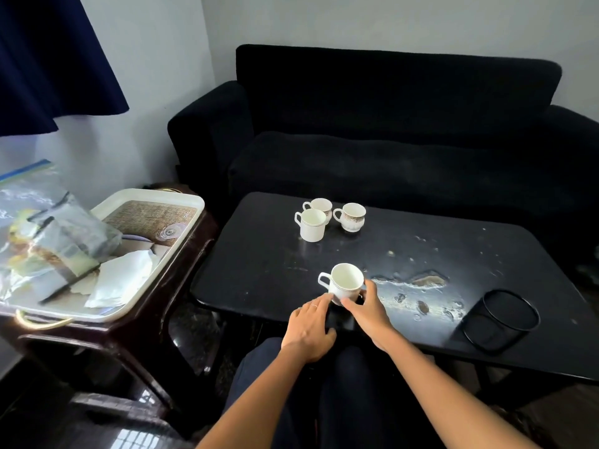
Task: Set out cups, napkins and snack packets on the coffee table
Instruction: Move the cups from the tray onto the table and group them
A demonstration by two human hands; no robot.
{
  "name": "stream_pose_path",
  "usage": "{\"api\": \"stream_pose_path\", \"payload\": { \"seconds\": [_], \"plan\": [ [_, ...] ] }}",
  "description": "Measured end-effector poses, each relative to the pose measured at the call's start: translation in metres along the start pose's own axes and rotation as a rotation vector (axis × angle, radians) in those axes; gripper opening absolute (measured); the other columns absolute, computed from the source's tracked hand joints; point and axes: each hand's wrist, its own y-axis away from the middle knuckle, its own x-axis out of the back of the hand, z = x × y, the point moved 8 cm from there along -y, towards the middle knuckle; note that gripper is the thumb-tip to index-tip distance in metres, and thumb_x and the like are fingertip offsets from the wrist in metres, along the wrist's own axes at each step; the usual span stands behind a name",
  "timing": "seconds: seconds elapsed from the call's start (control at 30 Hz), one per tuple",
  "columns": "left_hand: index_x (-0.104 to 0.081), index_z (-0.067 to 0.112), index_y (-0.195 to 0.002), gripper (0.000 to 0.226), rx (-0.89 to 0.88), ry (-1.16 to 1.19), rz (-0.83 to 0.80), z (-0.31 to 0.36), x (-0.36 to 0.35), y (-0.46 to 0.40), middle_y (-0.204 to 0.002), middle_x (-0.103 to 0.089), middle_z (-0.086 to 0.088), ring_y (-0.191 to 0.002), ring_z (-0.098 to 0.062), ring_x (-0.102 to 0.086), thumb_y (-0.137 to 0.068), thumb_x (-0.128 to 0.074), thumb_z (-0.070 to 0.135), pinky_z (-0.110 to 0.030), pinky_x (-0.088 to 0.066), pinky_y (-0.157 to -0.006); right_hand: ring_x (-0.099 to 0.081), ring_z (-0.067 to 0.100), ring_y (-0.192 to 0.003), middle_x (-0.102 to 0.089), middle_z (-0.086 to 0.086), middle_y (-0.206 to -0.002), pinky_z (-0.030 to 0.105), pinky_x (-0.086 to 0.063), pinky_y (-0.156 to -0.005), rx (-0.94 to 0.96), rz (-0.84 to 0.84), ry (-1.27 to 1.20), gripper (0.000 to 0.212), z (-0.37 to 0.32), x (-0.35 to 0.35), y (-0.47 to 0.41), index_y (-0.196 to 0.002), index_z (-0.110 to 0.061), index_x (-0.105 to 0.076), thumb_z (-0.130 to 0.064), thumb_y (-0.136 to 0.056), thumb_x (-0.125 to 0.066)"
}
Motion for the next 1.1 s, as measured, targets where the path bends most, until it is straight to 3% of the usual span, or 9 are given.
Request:
{"api": "stream_pose_path", "payload": {
  "seconds": [0.27, 0.43, 0.7, 0.9, 1.1],
  "plan": [
    [-0.016, 0.025, -0.150, 0.073, 0.010, -0.004, 0.032, -0.005, -0.001, -0.015, -0.155, -0.027, 0.005, -0.143, -0.013, -0.022, -0.085, -0.049, 0.031, -0.036, -0.016, -0.118, -0.056, 0.023, -0.106, -0.059, 0.003, -0.118, 0.031, -0.043, -0.084, 0.049, 0.130, 0.055, 0.047, 0.001, -0.002, -0.011, -0.123, -0.015, -0.041, -0.021, -0.083, -0.066],
    [-0.019, 0.025, -0.150, 0.065, 0.064, 0.037, 0.104, -0.019, -0.001, -0.035, -0.158, -0.020, 0.007, -0.146, -0.010, -0.014, -0.092, -0.044, 0.039, -0.030, -0.009, -0.119, -0.050, 0.028, -0.120, -0.052, 0.011, -0.132, 0.036, -0.040, -0.096, 0.051, 0.166, 0.120, 0.055, 0.001, -0.005, -0.030, -0.135, -0.007, -0.034, -0.017, -0.087, -0.060],
    [-0.011, 0.023, -0.152, 0.059, 0.204, 0.070, 0.271, -0.047, 0.015, -0.080, -0.160, -0.012, 0.009, -0.147, -0.010, -0.005, -0.099, -0.033, 0.039, -0.029, -0.001, -0.119, -0.044, 0.027, -0.128, -0.045, 0.011, -0.141, 0.039, -0.041, -0.099, 0.124, 0.278, 0.167, 0.056, -0.003, -0.008, -0.066, -0.140, -0.007, -0.030, -0.023, -0.092, -0.054],
    [-0.022, 0.019, -0.149, 0.054, 0.349, 0.169, 0.478, -0.062, 0.040, -0.125, -0.154, -0.029, 0.005, -0.143, -0.011, -0.022, -0.100, -0.038, 0.035, -0.029, -0.013, -0.117, -0.044, 0.029, -0.127, -0.048, 0.012, -0.139, 0.042, -0.040, -0.101, 0.190, 0.402, 0.201, 0.057, -0.012, -0.008, -0.100, -0.140, -0.005, -0.033, -0.025, -0.092, -0.055],
    [-0.017, 0.021, -0.150, 0.062, 0.438, 0.105, 0.504, -0.081, 0.046, -0.163, -0.153, -0.031, 0.004, -0.142, -0.013, -0.023, -0.098, -0.037, 0.046, -0.034, -0.018, -0.113, -0.050, 0.031, -0.121, -0.054, 0.015, -0.131, 0.041, -0.039, -0.101, 0.255, 0.455, 0.298, 0.060, -0.022, -0.004, -0.134, -0.139, -0.003, -0.035, -0.029, -0.090, -0.058]
  ]
}}
